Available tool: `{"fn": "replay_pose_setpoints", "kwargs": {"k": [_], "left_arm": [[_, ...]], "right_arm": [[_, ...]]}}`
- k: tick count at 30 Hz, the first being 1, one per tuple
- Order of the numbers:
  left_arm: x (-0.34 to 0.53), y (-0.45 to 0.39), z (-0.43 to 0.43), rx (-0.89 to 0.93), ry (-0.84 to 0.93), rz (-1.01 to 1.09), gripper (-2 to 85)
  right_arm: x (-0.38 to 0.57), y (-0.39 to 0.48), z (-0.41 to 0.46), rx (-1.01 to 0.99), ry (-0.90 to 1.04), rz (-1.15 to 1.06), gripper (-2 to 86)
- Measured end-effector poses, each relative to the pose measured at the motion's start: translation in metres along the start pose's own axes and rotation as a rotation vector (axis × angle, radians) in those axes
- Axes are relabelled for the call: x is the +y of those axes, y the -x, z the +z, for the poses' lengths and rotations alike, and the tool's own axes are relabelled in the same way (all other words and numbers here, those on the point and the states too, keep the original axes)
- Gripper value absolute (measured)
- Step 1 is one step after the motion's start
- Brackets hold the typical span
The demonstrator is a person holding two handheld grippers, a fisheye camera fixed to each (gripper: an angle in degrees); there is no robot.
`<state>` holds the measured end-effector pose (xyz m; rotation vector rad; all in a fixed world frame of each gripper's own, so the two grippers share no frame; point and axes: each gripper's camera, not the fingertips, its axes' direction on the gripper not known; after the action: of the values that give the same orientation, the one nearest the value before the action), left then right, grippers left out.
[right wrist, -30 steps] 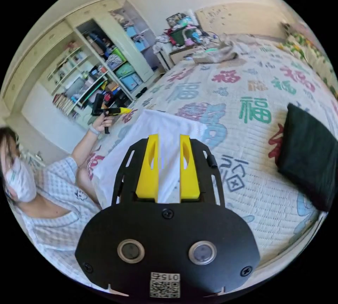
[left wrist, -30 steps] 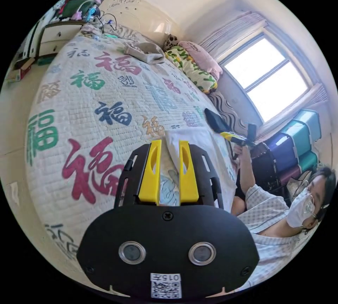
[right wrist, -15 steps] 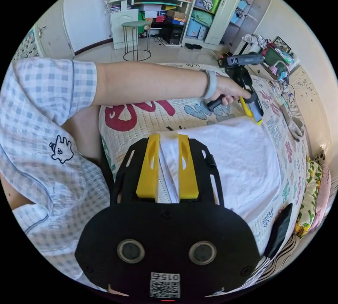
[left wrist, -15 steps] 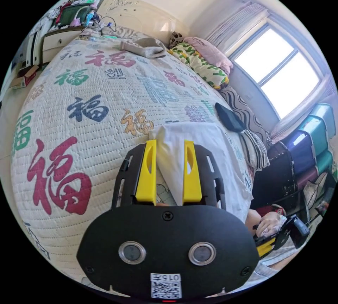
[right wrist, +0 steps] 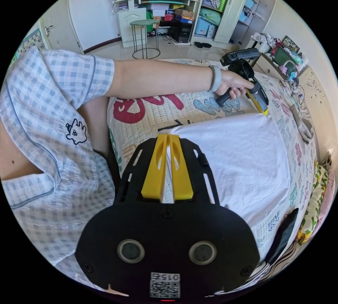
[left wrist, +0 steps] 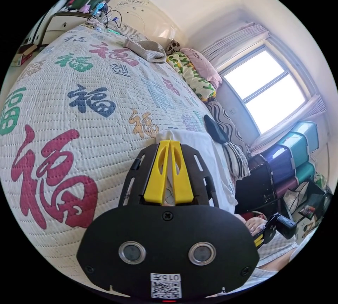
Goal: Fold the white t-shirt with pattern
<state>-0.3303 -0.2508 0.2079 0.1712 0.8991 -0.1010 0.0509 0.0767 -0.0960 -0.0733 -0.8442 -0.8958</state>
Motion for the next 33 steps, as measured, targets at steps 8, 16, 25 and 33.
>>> {"fn": "replay_pose_setpoints", "kwargs": {"k": [8, 16, 25, 33], "left_arm": [[0.013, -0.009, 0.008, -0.071, 0.025, 0.002, -0.8], [0.031, -0.037, -0.016, 0.024, -0.075, 0.059, 6.9], [0.103, -0.230, -0.013, -0.044, 0.366, 0.665, 12.5], [0.232, -0.232, 0.018, -0.270, 0.561, 0.610, 11.8]], "right_arm": [[0.007, 0.007, 0.013, -0.036, 0.060, -0.027, -0.5], [0.047, -0.016, -0.063, -0.081, -0.182, 0.103, 6.1], [0.223, -0.081, -0.107, 0.027, -0.292, 0.707, 8.2], [0.248, -0.106, -0.069, -0.125, -0.164, 0.714, 9.7]]}}
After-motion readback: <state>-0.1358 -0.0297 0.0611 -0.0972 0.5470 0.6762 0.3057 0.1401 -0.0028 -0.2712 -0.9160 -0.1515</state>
